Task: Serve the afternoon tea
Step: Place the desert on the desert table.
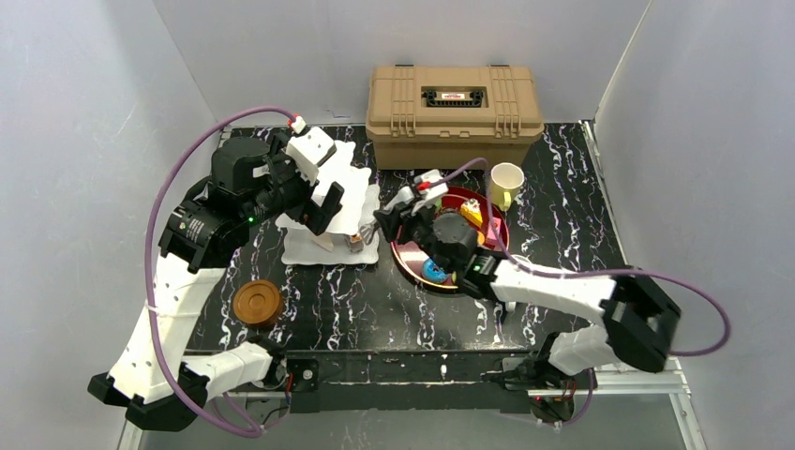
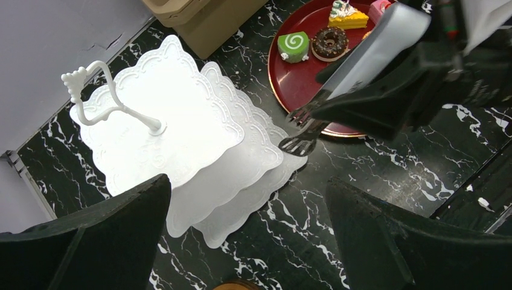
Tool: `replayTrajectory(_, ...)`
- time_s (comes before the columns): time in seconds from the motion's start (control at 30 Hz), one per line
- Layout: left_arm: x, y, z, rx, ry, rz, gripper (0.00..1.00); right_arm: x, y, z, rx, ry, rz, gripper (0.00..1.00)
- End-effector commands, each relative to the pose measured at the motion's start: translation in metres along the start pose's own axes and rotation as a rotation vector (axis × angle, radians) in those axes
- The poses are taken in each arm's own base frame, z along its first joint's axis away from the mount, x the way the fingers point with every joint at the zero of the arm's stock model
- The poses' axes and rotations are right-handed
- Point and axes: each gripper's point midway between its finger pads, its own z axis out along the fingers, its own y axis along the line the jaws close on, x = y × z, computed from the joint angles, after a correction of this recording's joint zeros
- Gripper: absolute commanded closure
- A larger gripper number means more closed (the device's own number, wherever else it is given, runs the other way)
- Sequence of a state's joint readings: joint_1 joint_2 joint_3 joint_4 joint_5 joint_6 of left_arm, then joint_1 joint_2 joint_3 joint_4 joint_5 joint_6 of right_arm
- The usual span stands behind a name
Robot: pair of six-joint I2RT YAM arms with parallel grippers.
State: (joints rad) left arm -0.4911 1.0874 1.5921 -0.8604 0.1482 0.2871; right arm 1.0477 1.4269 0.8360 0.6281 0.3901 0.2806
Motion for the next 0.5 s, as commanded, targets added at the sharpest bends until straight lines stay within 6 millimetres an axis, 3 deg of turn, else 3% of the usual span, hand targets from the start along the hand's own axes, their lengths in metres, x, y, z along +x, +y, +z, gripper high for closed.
replayTrajectory(0.0,-0.002,-0.004,-0.002,0.02,-0.019,-0.011,0.02,-0.023,-0.019,-0.034,0.066,-0.025,-0.028,0.47)
replayTrajectory(0.23,-0.001,-0.007,-0.001,0.036,-0.017,-0.013,0.02,-0.012,-0.066,-0.104,0.206,0.049,-0.048,0.43)
replayTrajectory(0.47,-0.003,-0.009,-0.001,0.048,-0.021,-0.028,0.02,-0.005,-0.092,-0.142,0.285,0.078,-0.046,0.39)
